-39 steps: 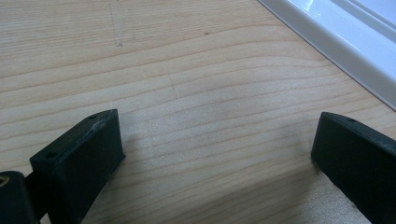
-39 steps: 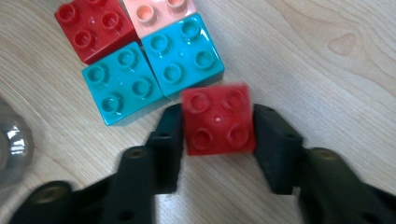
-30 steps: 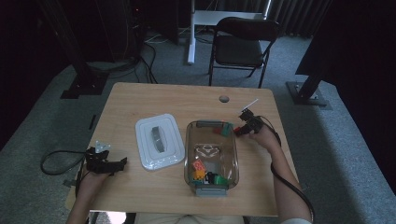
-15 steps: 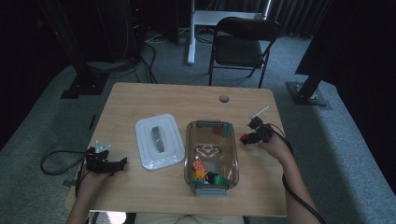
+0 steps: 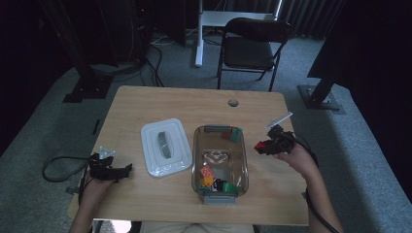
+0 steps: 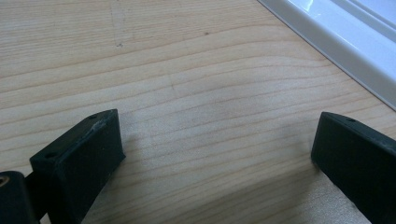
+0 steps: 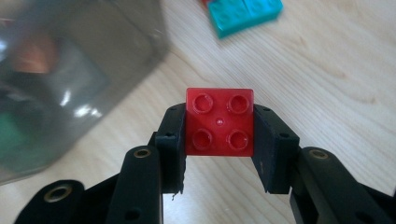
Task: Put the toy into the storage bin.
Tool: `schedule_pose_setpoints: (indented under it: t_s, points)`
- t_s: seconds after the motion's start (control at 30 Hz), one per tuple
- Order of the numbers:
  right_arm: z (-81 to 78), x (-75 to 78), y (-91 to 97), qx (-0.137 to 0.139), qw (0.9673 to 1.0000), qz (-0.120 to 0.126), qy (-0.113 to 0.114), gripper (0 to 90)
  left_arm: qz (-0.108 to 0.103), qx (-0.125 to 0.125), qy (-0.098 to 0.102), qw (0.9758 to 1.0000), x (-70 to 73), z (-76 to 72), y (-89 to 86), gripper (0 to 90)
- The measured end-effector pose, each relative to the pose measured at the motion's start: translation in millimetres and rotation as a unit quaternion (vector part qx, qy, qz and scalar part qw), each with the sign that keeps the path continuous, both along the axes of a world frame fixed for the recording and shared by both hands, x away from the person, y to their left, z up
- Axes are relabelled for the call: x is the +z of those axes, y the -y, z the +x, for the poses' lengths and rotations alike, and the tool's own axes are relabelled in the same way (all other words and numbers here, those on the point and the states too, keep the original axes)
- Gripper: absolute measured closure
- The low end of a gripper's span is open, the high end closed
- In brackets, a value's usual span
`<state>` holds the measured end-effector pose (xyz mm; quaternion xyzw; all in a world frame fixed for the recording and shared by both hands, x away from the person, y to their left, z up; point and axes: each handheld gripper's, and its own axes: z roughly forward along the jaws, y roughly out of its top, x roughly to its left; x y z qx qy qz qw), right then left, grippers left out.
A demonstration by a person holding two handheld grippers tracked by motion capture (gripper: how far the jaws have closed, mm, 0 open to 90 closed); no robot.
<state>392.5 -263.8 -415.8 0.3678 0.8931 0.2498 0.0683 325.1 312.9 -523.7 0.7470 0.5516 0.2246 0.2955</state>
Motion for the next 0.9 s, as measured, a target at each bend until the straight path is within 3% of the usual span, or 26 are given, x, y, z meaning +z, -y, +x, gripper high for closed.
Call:
schedule_pose_setpoints:
  t_s: [0.1, 0.2, 0.23, 0.43, 0.73, 0.9]
  points:
    - [-9.2, 15.2, -6.9, 0.021, 0.9997, 0.005, 0.014, 58.8, 0.0, 0.0, 0.0, 1.0, 0.0, 0.0, 0.0, 2.6]
    - [-12.1, 20.2, -9.7, 0.03, 0.9994, 0.009, 0.017, 58.7, 0.0, 0.0, 0.001, 1.0, 0.0, 0.1, 0.0, 2.6]
    - [-18.1, 31.0, -16.2, 0.049, 0.9984, 0.015, 0.026, 58.8, 0.0, 0.0, 0.001, 1.0, -0.1, 0.1, 0.0, 2.6]
    - [-31.6, 51.7, -34.2, 0.106, 0.9934, 0.025, 0.037, 58.8, 0.0, 0.0, 0.001, 1.0, 0.0, 0.1, -0.1, 2.7]
    - [-39.4, 61.0, -57.2, 0.179, 0.9828, 0.032, 0.033, 58.8, 0.0, 0.0, -0.001, 1.0, 0.1, 0.0, 0.0, 2.6]
    - [-45.2, 61.2, -72.2, 0.209, 0.9772, 0.02, 0.032, 58.8, 0.0, 0.0, -0.001, 1.0, 0.1, 0.0, -0.1, 2.6]
